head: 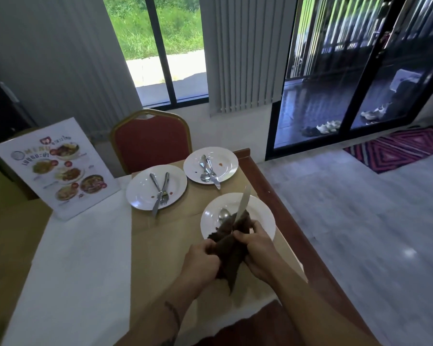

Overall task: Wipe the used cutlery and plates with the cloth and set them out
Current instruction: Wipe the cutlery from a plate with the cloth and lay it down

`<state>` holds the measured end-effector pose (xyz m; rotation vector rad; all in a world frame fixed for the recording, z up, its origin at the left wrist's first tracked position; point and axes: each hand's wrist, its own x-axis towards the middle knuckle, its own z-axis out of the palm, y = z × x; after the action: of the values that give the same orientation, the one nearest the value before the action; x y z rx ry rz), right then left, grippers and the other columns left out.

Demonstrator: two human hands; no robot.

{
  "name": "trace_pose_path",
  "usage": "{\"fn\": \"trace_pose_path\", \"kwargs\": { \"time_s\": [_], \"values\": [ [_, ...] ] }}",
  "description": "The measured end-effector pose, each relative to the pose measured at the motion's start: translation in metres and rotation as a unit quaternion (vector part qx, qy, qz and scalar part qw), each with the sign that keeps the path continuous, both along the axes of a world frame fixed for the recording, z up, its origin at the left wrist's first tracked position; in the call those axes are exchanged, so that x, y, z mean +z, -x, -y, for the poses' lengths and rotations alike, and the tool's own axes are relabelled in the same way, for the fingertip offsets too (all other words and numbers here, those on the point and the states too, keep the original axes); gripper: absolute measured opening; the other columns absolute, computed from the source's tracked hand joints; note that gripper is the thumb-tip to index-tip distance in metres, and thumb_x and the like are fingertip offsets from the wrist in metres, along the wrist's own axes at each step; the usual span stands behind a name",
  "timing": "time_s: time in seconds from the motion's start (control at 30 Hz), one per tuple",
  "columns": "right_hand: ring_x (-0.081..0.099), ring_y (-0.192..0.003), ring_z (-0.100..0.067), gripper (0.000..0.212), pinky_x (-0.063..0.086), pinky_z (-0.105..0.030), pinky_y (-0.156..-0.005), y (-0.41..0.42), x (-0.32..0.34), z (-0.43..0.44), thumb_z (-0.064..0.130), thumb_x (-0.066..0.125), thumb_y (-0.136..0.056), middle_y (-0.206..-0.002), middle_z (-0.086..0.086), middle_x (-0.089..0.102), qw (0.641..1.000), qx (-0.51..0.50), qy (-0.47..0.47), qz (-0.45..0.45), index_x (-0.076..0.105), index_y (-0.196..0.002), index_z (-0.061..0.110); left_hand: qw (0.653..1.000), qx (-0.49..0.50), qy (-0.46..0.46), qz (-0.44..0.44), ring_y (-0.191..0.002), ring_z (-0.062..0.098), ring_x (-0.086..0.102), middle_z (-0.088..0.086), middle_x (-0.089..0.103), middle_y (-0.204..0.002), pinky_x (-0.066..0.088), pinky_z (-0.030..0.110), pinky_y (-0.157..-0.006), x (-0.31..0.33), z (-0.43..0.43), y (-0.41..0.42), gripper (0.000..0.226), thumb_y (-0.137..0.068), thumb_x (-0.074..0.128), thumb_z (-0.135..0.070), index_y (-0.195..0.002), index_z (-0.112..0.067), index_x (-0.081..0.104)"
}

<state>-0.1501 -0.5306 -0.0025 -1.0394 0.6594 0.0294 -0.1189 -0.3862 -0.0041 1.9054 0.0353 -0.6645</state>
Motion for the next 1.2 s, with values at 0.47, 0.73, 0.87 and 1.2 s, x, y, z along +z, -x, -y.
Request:
{"fn": "trace_pose_path", "kwargs": {
  "time_s": [0.47, 0.73, 0.87, 1.2],
  "values": [
    [0.068, -0.102, -0.028, 0.027, 0.055, -0.049, -0.093, -0.059, 0.049, -0.104, 0.019, 0.073, -0.088, -0.113, -0.011, 0.071, 0.991, -0.117, 0.048, 0.044, 0.062, -0.111, 0.026, 0.972, 0.033, 0.172, -0.156, -0.058, 0.02, 0.052, 0.011, 0.057, -0.068, 0.041, 0.026, -0.055, 0.034, -0.161, -0.014, 0.025, -0.092, 0.043, 0.016, -0.095, -0.002, 0.06],
    [0.07, -0.105, -0.038, 0.05, 0.06, -0.049, -0.08, -0.065, 0.067, -0.217, 0.002, 0.05, -0.089, -0.127, -0.026, 0.066, 0.961, 0.098, -0.187, 0.18, 0.054, -0.138, 0.006, 0.839, 0.117, 0.414, -0.333, -0.056, 0.02, 0.056, 0.021, 0.06, -0.087, 0.05, 0.022, -0.046, 0.033, -0.256, -0.03, 0.031, -0.083, 0.051, 0.006, -0.114, 0.005, 0.056],
    [0.072, -0.103, -0.033, 0.045, 0.06, -0.044, -0.083, -0.08, 0.066, -0.276, -0.01, 0.053, -0.092, -0.122, -0.02, 0.07, 0.977, 0.058, -0.071, 0.193, 0.058, -0.133, 0.009, 0.848, 0.106, 0.405, -0.325, -0.059, 0.021, 0.059, 0.02, 0.061, -0.086, 0.053, 0.022, -0.05, 0.029, -0.302, -0.036, 0.031, -0.078, 0.056, 0.004, -0.109, 0.005, 0.061],
    [0.073, -0.092, -0.037, 0.017, 0.061, -0.05, -0.081, -0.085, 0.088, -0.333, -0.001, 0.066, -0.089, -0.091, -0.012, 0.077, 0.952, 0.05, 0.229, 0.197, 0.065, -0.099, 0.013, 0.972, 0.148, 0.169, 0.072, -0.087, 0.021, 0.062, 0.008, 0.068, -0.102, 0.05, 0.031, -0.074, 0.106, -0.367, -0.106, 0.018, -0.098, 0.056, -0.01, -0.112, -0.012, 0.066]
  ]
}}
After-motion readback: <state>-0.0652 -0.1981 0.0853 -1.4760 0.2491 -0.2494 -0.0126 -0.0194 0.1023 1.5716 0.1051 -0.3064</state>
